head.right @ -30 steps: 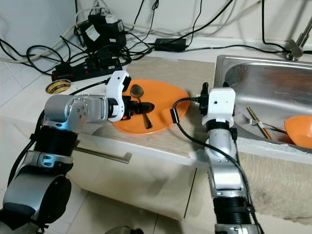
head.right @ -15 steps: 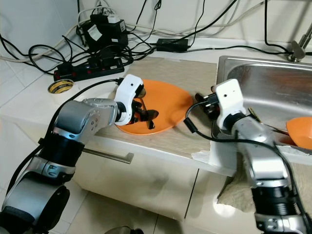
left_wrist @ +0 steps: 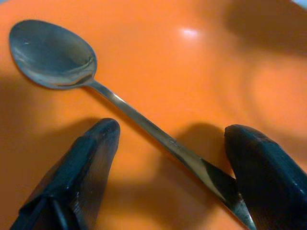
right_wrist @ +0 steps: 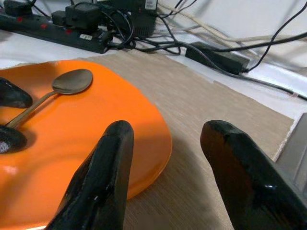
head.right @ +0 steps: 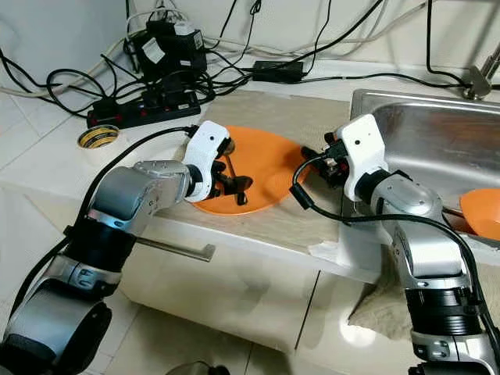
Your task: Kitchen organization
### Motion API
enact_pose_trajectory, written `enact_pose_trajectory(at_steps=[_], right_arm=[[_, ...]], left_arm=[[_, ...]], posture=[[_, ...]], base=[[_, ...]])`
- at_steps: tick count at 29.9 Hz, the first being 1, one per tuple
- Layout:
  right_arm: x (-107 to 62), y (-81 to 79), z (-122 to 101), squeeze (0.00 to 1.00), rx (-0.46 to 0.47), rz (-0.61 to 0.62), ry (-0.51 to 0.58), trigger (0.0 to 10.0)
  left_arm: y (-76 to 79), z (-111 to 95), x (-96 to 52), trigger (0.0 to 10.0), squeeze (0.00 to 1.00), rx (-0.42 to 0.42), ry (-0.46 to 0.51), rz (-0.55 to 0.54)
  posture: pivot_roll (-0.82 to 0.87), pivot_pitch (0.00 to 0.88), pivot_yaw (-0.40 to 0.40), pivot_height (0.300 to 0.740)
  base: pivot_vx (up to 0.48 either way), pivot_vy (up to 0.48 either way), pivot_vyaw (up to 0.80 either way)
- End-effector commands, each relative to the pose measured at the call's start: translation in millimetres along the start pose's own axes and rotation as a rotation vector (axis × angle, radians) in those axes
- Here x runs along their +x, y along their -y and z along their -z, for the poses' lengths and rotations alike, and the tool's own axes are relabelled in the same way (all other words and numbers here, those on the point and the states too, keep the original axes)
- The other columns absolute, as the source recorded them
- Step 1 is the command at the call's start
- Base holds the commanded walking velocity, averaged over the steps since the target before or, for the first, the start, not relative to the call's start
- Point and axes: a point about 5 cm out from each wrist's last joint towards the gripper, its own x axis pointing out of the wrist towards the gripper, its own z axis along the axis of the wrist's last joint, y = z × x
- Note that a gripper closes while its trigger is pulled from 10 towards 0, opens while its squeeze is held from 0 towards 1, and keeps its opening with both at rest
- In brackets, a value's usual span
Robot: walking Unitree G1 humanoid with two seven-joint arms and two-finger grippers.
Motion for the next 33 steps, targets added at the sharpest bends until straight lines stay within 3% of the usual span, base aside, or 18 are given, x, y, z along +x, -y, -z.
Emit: enact_pose_trajectory(at_steps=[1,2,3,4,5,7,8,11,12,15,24,31,33], right_arm=[[-0.3,-4.2,-8.3,0.0,-0.009,-0.038,0.019,10.0],[0.3,-5.2,-8.9,0.0,-0.008,-0.042,0.017,10.0],[0.6,-5.5,-9.0,0.0,-0.006,-0.043,0.018,10.0],[0.6,-5.5,-9.0,0.0,-0.006,-0.043,0.018,10.0],[0.9,-6.0,-9.1,0.0,-0.003,-0.046,0.019,10.0],[1.0,-6.2,-9.0,0.0,-0.003,-0.047,0.019,10.0],[1.3,-6.5,-9.2,0.0,-0.002,-0.048,0.02,10.0],[2.1,-6.8,-9.7,0.0,-0.001,-0.048,0.021,10.0],[3.2,-7.2,-10.3,0.0,0.001,-0.049,0.022,10.0],[3.7,-7.8,-10.9,0.0,0.005,-0.051,0.023,10.0],[5.1,-12.5,-9.6,0.0,0.02,-0.046,0.027,10.0],[5.5,-14.2,-9.4,0.0,0.028,-0.045,0.029,10.0],[5.9,-15.0,-8.4,0.0,0.035,-0.045,0.028,10.0]], left_arm=[[-3.6,22.2,4.3,10.0,0.0,-0.091,-0.11,0.018],[-6.7,30.0,6.0,10.0,0.0,-0.139,-0.151,0.029],[-7.9,31.9,6.4,8.2,0.0,-0.147,-0.159,0.029],[-7.9,31.9,6.4,8.2,0.0,-0.147,-0.159,0.029],[-9.3,34.3,6.8,2.1,0.0,-0.14,-0.168,0.025],[-9.4,35.0,6.9,2.1,0.0,-0.14,-0.17,0.024],[-9.3,38.6,7.2,0.0,0.0,-0.155,-0.188,0.031],[-10.1,46.7,7.4,0.0,0.0,-0.162,-0.225,0.038],[-11.4,56.5,7.0,0.0,0.0,-0.117,-0.268,0.038],[-12.7,61.9,6.7,0.0,0.0,-0.084,-0.291,0.036],[-12.4,67.6,8.8,0.0,0.0,0.041,-0.282,0.03],[-14.5,41.8,4.5,0.0,0.0,0.125,-0.126,0.005],[-7.7,10.3,-3.7,0.0,0.0,0.184,0.031,0.005]], posture=[[-0.06,0.0,0.095,0.74],[-0.06,0.0,0.097,0.74],[-0.06,0.0,0.097,0.74],[-0.06,0.0,0.097,0.74],[-0.05,0.0,0.098,0.74],[-0.05,0.0,0.098,0.74],[-0.05,0.0,0.099,0.74],[-0.05,0.0,0.099,0.74],[-0.05,0.0,0.102,0.74],[-0.05,0.0,0.103,0.74],[-0.05,0.0,0.106,0.74],[-0.05,0.0,0.102,0.74],[-0.05,0.0,0.099,0.74]], base=[[0.0,0.0,0.0],[0.0,0.0,0.0],[0.0,0.0,0.0],[0.0,0.0,0.0],[0.0,0.0,0.0],[0.0,0.0,0.0],[0.0,0.0,0.0],[0.0,0.0,0.0],[0.0,0.0,0.0],[0.0,0.0,0.0],[0.0,0.0,0.0],[0.0,0.0,0.0],[0.0,0.0,0.0]])
